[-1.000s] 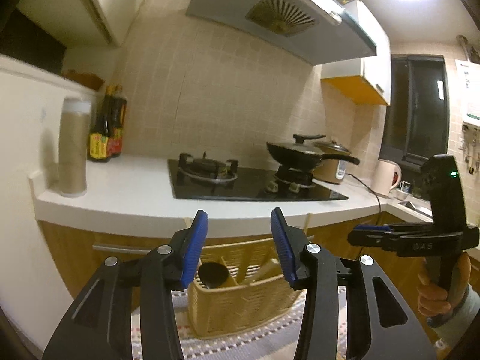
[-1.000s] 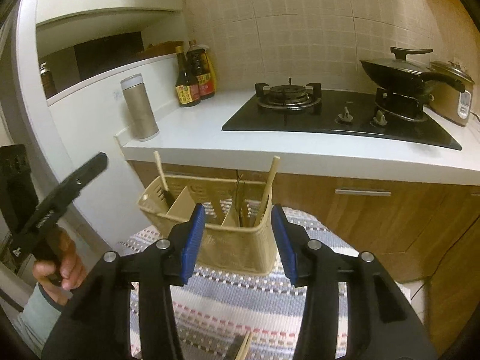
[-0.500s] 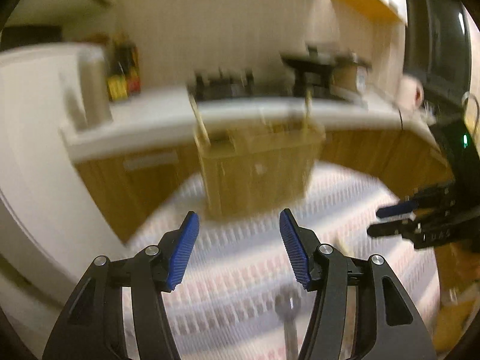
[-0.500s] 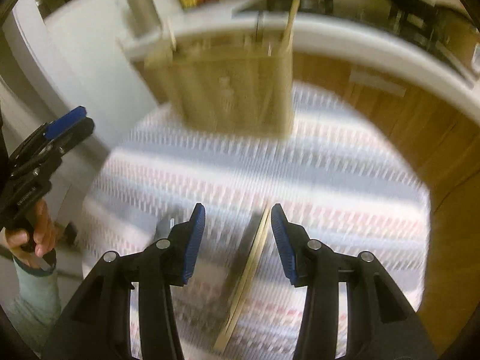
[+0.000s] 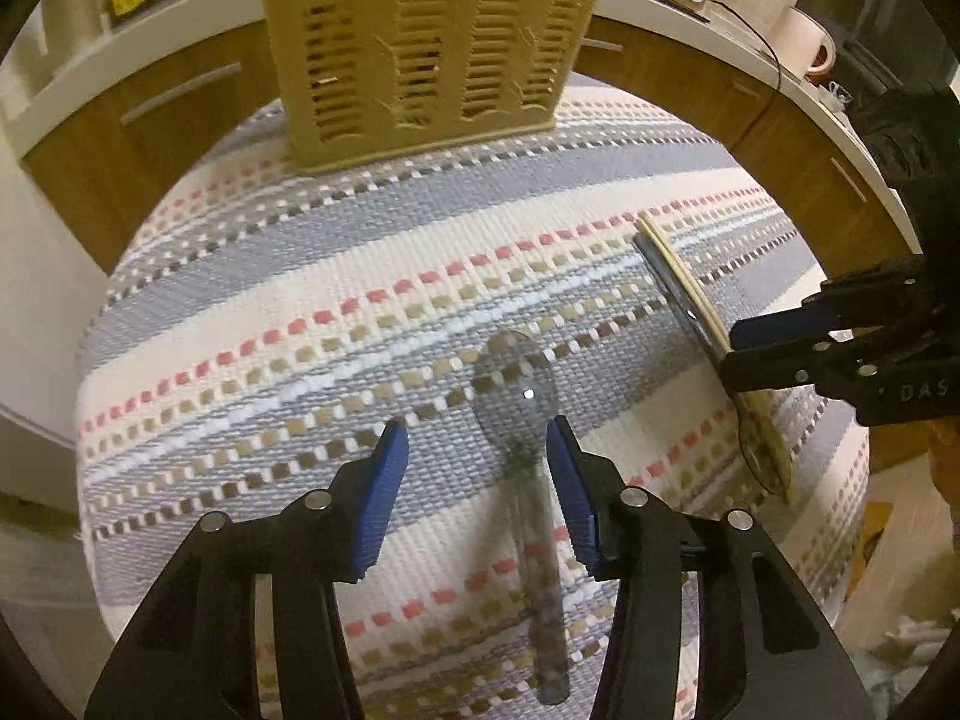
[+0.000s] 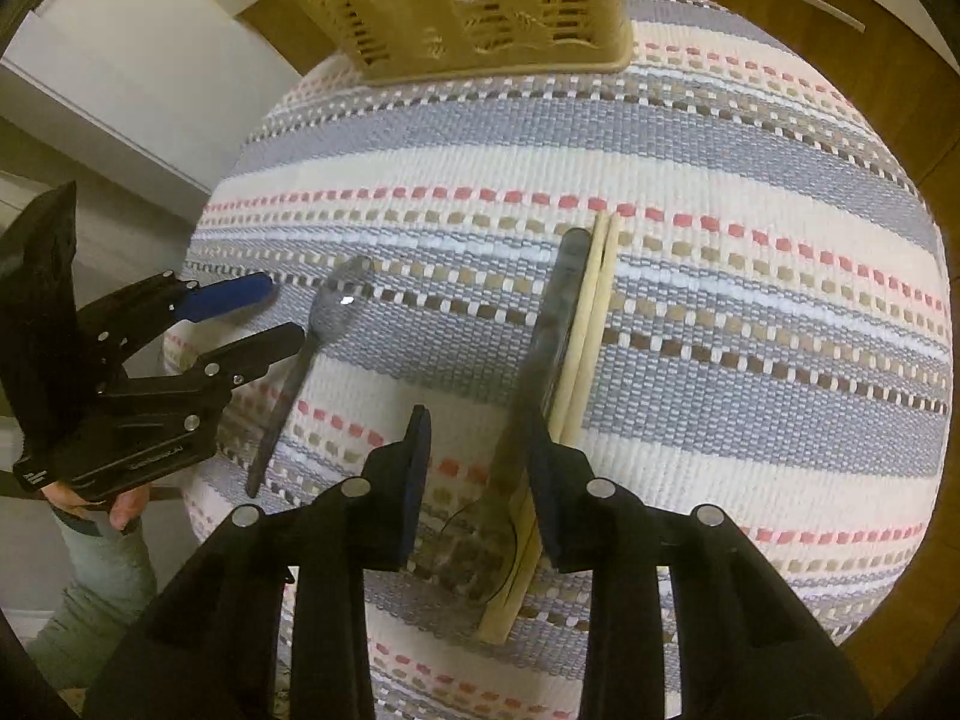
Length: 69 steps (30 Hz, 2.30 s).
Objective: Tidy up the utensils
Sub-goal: 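Lower the left tool to a clear spoon while the right tool approaches the chopsticks, then grasp the clear spoon handle with the left tool while the right tool grasps a clear spoon, then lift the clear spoon over the basket with the left tool while the right tool carries its spoon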
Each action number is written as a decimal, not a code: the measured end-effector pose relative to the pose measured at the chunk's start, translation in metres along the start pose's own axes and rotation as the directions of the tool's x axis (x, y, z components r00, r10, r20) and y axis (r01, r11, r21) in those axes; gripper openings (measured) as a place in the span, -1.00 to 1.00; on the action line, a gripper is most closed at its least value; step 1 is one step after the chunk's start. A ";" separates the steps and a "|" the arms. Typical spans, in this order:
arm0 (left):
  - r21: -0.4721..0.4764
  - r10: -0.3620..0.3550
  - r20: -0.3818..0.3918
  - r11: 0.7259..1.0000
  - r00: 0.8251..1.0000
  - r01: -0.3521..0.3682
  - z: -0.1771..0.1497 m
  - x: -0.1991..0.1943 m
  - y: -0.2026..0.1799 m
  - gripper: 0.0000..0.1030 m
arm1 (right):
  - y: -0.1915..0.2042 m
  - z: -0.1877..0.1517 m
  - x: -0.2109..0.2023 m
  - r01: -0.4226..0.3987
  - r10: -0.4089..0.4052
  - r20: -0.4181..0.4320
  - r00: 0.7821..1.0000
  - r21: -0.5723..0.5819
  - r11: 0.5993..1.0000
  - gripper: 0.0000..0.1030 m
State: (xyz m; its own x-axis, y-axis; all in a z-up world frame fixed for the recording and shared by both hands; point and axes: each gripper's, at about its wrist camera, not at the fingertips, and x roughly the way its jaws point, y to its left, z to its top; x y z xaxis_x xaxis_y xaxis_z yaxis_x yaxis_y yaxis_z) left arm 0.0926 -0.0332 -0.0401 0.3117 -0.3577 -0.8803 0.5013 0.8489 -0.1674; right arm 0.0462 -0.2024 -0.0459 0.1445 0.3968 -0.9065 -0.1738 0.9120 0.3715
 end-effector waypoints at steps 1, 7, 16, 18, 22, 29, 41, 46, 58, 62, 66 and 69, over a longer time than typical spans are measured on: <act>0.006 0.001 -0.005 1.000 1.000 -0.001 0.000 0.001 0.000 -0.11 | 0.001 -0.001 0.001 0.004 -0.004 -0.002 1.000 0.001 1.000 -0.45; 0.042 0.007 -0.026 0.999 1.000 -0.006 -0.001 0.010 -0.010 -0.11 | 0.004 0.007 0.014 0.018 -0.018 -0.014 1.000 0.021 1.000 -0.45; 0.072 0.037 -0.029 0.997 0.999 -0.035 0.001 0.019 -0.015 -0.13 | 0.010 0.013 0.027 0.058 -0.058 -0.013 0.998 0.035 0.998 -0.45; 0.073 0.041 -0.031 0.997 0.999 -0.039 0.001 0.021 -0.016 -0.13 | 0.014 0.018 0.031 0.070 -0.070 -0.008 0.998 0.034 0.997 -0.45; 0.084 0.046 -0.035 0.996 0.998 -0.043 0.004 0.021 -0.013 -0.13 | 0.019 0.031 0.037 0.088 -0.088 -0.006 0.996 0.036 0.995 -0.45; 0.143 0.084 -0.074 0.987 0.994 -0.073 0.016 0.030 -0.021 -0.12 | 0.030 0.042 0.048 0.157 -0.156 -0.007 0.988 0.003 0.988 -0.66; 0.207 0.137 -0.190 0.974 0.972 -0.096 0.030 0.040 -0.037 -0.46 | 0.024 0.055 0.052 0.156 -0.157 -0.061 0.986 -0.012 0.988 -0.77; 0.178 0.163 -0.174 0.975 0.971 -0.132 0.022 0.037 -0.043 -0.75 | 0.026 0.047 0.049 0.185 -0.187 -0.022 0.982 -0.068 0.980 -0.79; 0.000 0.047 0.030 0.999 0.998 -0.047 0.017 -0.015 -0.028 -0.81 | 0.026 0.019 0.014 0.111 -0.096 0.114 0.989 -0.130 0.985 -0.81; -0.019 0.038 0.098 0.999 0.994 -0.036 0.022 -0.038 -0.020 -0.81 | 0.032 0.017 -0.015 0.095 -0.066 0.178 0.982 -0.162 0.982 -0.81; -0.017 0.032 0.178 0.999 0.983 -0.029 0.032 -0.064 -0.023 -0.81 | 0.035 0.020 -0.039 0.082 -0.037 0.238 0.971 -0.180 0.980 -0.81; -0.013 0.028 0.245 1.000 0.969 -0.026 0.046 -0.085 -0.021 -0.81 | 0.038 0.025 -0.060 0.071 -0.012 0.295 0.955 -0.188 0.980 -0.81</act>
State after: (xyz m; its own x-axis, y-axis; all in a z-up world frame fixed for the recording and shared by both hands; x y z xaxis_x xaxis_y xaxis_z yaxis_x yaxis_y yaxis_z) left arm 0.0930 -0.0388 0.0586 0.5141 -0.4180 -0.7490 0.4826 0.8629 -0.1503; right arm 0.0551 -0.1888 0.0282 0.4276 0.3986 -0.8114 -0.3434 0.9019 0.2621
